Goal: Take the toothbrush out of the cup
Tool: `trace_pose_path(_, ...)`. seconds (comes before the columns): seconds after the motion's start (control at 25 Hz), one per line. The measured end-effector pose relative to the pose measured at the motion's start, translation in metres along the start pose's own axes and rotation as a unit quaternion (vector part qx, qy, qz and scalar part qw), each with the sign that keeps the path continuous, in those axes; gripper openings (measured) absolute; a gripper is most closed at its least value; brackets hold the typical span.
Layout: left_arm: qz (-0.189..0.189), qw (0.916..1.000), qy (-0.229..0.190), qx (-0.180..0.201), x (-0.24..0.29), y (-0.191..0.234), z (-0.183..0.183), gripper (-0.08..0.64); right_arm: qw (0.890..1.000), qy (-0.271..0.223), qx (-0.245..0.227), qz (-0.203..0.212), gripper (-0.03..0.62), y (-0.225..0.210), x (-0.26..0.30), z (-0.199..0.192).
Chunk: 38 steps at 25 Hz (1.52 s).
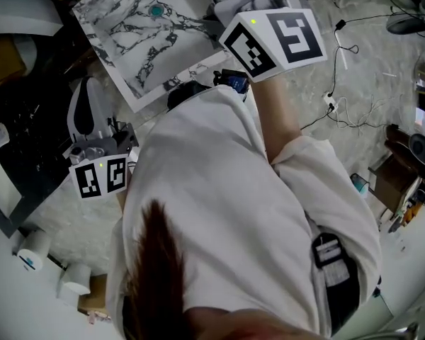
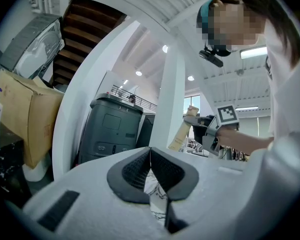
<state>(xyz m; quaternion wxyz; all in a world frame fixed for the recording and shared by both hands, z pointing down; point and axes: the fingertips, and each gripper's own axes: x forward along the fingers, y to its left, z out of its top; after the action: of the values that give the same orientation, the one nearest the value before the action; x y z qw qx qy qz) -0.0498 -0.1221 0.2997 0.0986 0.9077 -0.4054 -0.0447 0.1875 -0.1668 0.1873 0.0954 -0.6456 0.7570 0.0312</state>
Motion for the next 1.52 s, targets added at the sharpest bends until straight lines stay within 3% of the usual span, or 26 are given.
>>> trace_pose_path(1.52,0.017,0.9998,0.001,-0.01,-0.018,0.007,-0.002,0.015,1.0,0.005,0.019,-0.016,0.067,0.002,-0.092,0.004)
